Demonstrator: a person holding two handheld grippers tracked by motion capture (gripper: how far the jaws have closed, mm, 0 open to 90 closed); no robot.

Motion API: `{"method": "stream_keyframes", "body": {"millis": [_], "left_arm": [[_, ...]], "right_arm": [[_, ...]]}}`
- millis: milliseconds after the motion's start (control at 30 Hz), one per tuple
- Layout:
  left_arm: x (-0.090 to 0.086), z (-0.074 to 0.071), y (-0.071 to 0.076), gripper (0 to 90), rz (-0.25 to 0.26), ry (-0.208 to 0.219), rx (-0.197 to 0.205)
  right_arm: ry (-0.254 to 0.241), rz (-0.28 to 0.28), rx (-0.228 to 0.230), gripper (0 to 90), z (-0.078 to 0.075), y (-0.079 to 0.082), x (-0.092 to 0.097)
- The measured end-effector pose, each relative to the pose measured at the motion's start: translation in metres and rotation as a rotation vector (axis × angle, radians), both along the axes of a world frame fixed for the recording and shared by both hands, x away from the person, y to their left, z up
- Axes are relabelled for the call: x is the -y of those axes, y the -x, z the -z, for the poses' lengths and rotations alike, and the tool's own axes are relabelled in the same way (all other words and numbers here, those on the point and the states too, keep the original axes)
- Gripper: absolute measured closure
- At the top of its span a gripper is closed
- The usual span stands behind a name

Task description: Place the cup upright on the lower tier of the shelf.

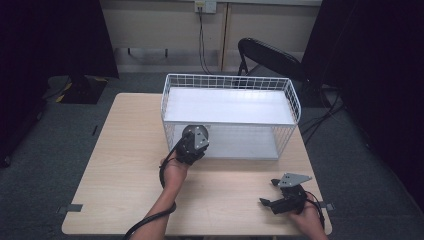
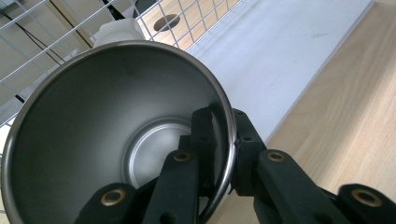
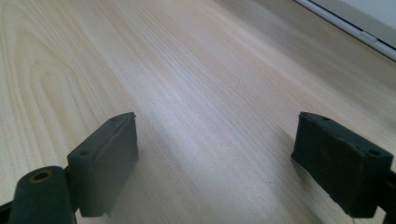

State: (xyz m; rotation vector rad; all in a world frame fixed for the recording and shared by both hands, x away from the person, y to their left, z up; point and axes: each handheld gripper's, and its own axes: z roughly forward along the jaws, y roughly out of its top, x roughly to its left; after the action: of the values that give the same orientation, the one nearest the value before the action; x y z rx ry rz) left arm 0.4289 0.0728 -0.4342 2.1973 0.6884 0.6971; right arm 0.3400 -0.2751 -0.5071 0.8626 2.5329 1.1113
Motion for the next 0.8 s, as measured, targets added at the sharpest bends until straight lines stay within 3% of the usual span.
{"method": "stream_keyframes", "body": {"millis": [467, 800], "left_arm": [[0.0053, 0.0003, 0.0012, 82.3, 0.019, -0.044, 0.017], [0.0035, 0.0000, 0.0004, 74.9, 0.010, -0.031, 0.040]], "right_arm": [[0.000, 0.002, 0.001, 13.0, 0.0000, 0.0004, 0.0002], [0.000, 0.002, 0.000, 13.0, 0.0000, 0.0007, 0.0005]]}}
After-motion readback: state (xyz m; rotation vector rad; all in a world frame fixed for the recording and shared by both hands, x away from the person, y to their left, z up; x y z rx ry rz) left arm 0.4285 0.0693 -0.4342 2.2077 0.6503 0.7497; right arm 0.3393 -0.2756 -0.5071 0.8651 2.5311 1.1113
